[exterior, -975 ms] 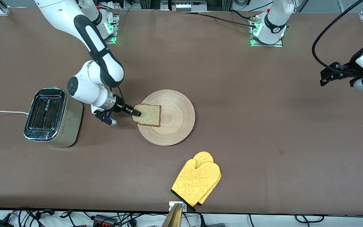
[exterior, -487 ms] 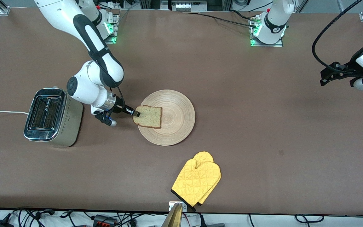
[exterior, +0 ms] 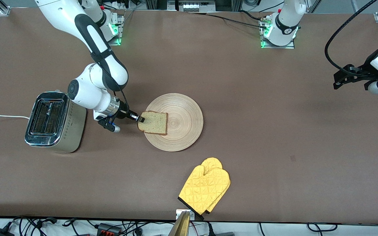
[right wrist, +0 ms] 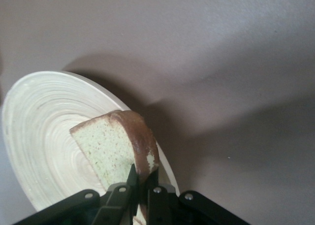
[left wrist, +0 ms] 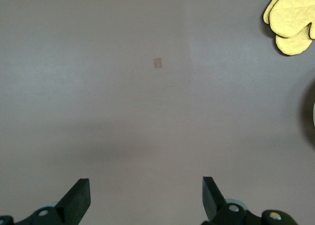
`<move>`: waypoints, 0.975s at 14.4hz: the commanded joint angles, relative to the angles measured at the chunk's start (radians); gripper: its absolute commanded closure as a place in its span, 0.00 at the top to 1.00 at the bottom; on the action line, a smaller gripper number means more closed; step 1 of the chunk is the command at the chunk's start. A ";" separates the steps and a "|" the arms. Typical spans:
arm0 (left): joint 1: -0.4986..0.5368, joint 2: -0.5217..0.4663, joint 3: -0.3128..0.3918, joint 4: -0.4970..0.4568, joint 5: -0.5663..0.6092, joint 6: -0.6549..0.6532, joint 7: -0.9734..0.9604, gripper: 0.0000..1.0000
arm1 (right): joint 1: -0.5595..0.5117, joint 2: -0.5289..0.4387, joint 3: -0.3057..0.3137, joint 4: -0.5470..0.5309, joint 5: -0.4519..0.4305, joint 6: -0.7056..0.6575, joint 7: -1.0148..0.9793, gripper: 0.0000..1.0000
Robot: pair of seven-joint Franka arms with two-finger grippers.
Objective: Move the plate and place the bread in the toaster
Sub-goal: 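Lift the bread with the right gripper over the toaster slot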
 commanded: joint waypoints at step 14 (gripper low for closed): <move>-0.001 0.009 -0.002 0.025 0.005 -0.020 0.012 1.00 | -0.071 -0.038 -0.204 0.707 -0.856 -1.116 -0.062 0.00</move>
